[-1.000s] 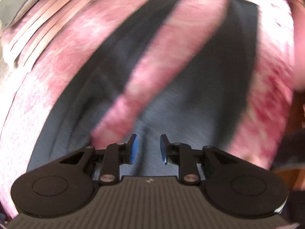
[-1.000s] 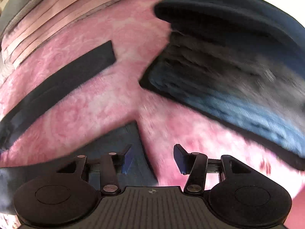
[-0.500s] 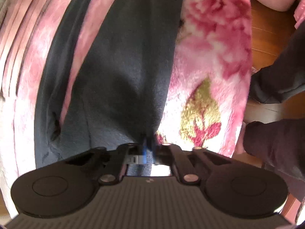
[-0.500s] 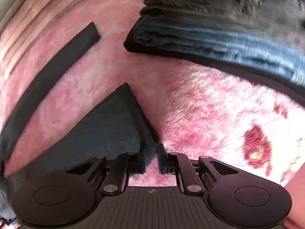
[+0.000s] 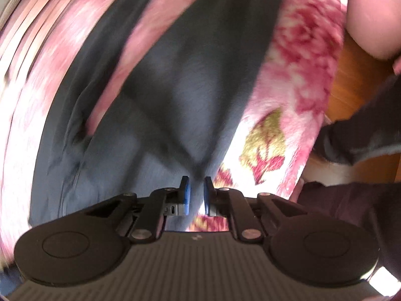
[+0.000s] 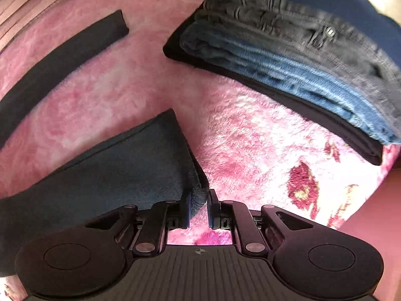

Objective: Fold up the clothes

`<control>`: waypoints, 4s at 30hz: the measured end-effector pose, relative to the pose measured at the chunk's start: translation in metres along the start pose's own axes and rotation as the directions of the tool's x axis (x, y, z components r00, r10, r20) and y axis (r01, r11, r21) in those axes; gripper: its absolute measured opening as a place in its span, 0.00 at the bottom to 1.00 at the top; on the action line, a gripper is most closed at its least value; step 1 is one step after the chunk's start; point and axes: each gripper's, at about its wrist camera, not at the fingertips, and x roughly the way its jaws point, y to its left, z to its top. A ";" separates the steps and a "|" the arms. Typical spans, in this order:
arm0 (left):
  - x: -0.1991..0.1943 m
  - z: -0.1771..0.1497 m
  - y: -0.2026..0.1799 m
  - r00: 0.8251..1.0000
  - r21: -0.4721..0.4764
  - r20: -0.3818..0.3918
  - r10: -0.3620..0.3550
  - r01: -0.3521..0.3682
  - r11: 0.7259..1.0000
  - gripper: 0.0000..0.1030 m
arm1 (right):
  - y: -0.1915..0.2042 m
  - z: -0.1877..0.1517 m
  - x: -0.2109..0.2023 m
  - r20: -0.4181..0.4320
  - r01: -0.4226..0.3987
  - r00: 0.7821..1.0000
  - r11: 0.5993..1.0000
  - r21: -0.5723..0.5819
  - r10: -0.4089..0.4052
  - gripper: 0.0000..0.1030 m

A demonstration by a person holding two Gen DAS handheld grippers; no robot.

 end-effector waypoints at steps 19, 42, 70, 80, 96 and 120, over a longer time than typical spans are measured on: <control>-0.117 -0.100 0.059 0.970 -0.572 -0.203 0.133 -0.228 0.788 0.33 | 0.130 -0.018 -0.079 -0.070 -0.273 0.962 0.943 -0.192 0.264 0.39; 0.044 -0.251 0.306 0.982 -0.600 0.152 -0.111 0.181 0.779 0.37 | 0.446 -0.153 -0.091 0.013 -0.158 0.985 0.924 -0.348 0.173 0.39; 0.076 -0.263 0.350 0.950 -0.700 0.197 -0.244 0.311 0.643 0.14 | 0.521 -0.180 -0.096 0.002 -0.052 0.999 0.968 -0.246 0.054 0.39; -0.001 -0.271 0.345 0.980 -0.516 0.087 -0.179 0.198 0.834 0.38 | 0.478 -0.203 -0.148 0.060 0.038 0.998 0.994 -0.107 -0.032 0.72; -0.110 -0.250 0.257 0.993 -0.334 0.080 -0.086 0.108 0.936 0.63 | 0.437 -0.224 -0.188 0.064 -0.012 0.998 0.975 -0.220 0.027 0.72; -0.121 -0.248 0.215 0.993 -0.284 0.079 -0.089 0.108 0.953 0.74 | 0.415 -0.259 -0.187 0.028 -0.042 0.998 0.963 -0.266 0.052 0.72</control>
